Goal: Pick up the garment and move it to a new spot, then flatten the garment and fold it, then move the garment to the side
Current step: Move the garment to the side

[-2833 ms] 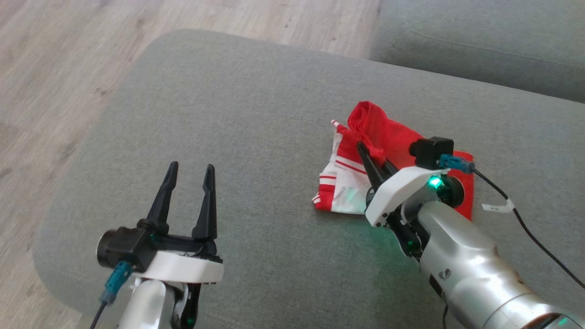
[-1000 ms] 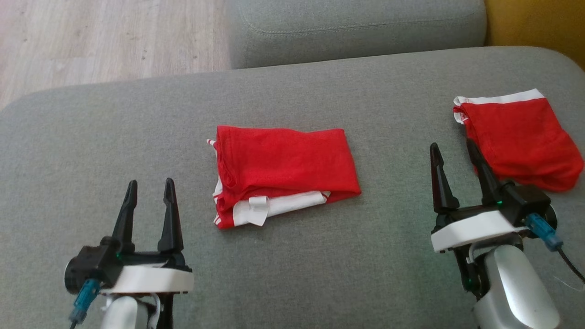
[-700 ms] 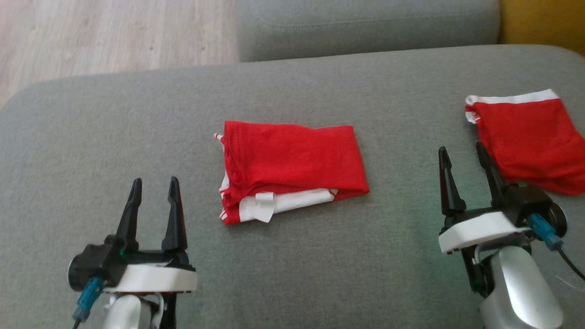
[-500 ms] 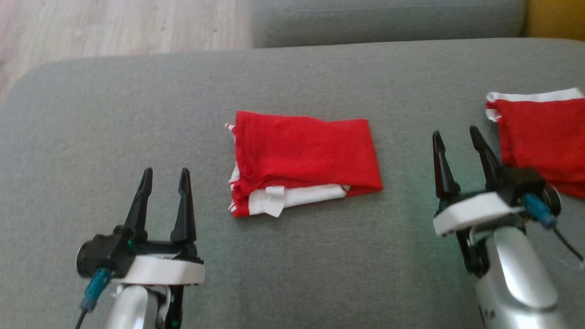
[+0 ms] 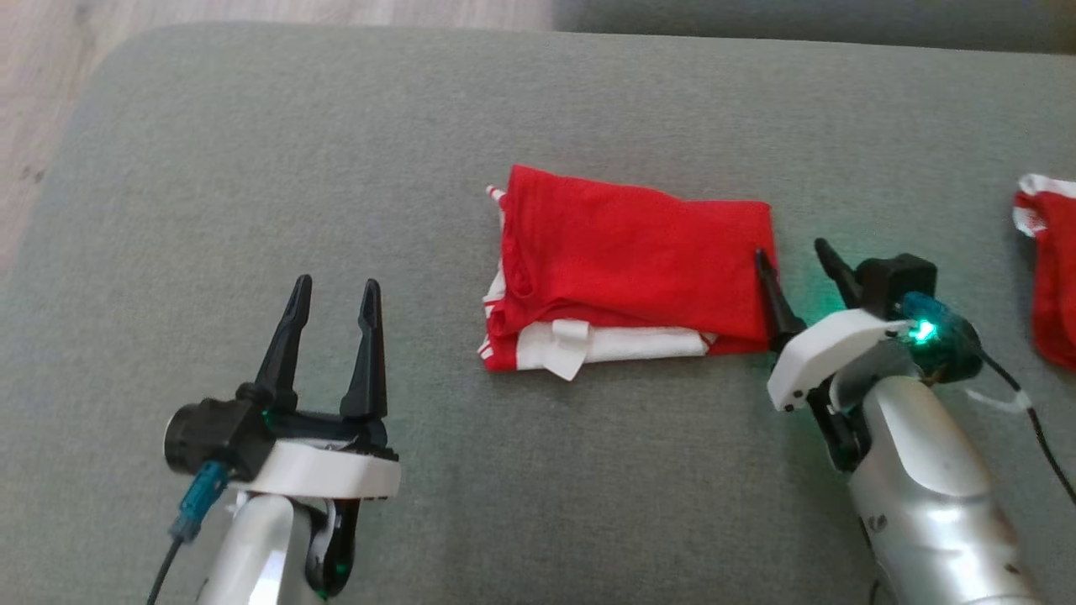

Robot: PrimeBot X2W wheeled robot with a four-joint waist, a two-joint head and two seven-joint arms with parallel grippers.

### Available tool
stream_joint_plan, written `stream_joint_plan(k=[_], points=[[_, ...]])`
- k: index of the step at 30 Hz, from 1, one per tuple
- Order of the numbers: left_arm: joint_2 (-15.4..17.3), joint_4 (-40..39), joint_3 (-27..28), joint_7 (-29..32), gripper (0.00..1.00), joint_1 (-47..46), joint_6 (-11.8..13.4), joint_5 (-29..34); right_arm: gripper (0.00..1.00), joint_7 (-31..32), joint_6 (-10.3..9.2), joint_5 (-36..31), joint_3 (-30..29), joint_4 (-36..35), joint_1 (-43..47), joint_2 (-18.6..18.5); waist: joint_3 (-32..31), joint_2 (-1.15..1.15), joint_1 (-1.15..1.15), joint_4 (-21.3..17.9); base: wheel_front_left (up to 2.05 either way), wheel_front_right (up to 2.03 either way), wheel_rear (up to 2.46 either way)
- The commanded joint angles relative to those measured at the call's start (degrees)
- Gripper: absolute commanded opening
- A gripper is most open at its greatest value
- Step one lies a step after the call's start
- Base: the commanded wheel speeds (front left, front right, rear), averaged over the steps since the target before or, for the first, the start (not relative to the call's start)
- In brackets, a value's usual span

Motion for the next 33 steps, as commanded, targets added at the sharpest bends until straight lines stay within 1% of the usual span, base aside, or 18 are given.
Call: stream_joint_plan(k=[1,5,10,12,18,21,24,29,33], points=[[0.29,-1.39,1.28,-0.54,1.00,-2.19,0.08,-0.30,1.00,0.31,-0.10,0.70,1.98,-0.46,-2.11,0.23,0.40,0.00,-0.01,0.64,0.00,0.00,0.00],[0.29,-1.19,0.79,-0.54,1.00,-2.41,0.24,-0.62,1.00,3.14,-0.10,3.27,5.63,3.96,-3.40,0.23,0.53,0.00,-0.01,1.35,0.00,0.00,0.00],[0.29,-1.29,0.71,-0.54,1.00,-2.66,0.49,-0.97,1.00,5.40,-0.10,3.19,9.00,7.70,-5.13,0.24,0.97,0.00,-0.01,1.25,0.00,0.00,0.00],[0.29,-1.20,0.69,-0.54,1.00,-2.74,0.52,-0.91,0.00,4.64,-0.10,2.89,9.76,8.16,-5.73,0.24,0.88,0.00,-0.01,0.96,0.00,0.00,0.00],[0.29,-1.04,1.32,-0.54,1.00,-2.43,0.51,-0.36,0.00,-1.16,-0.10,-0.35,10.52,7.91,-7.20,0.24,-0.66,0.00,-0.01,-1.48,0.00,0.00,0.00],[0.29,-1.08,1.91,-0.54,1.00,-2.21,0.50,-0.05,0.00,-3.55,-0.10,-3.54,10.69,7.42,-7.29,0.24,-1.60,0.00,-0.01,-3.30,0.00,0.00,0.00],[0.29,-1.30,1.90,-0.54,1.00,-1.98,0.43,-0.11,0.00,-4.96,-0.10,-7.09,9.49,6.54,-6.99,0.05,-2.51,0.00,-0.01,-4.99,0.00,0.00,0.00],[0.29,-1.74,2.05,-0.54,1.00,-1.96,0.46,-0.33,0.00,-6.34,-0.10,-12.36,9.23,2.97,-6.22,-1.66,-3.06,0.00,-0.01,-8.04,0.00,0.00,0.00],[0.29,-2.28,1.62,-0.54,1.00,-2.45,0.38,-0.05,0.00,-6.66,-0.10,-14.73,9.45,-1.10,-6.30,-4.44,-2.70,0.00,-0.01,-10.58,0.00,0.00,0.00]])
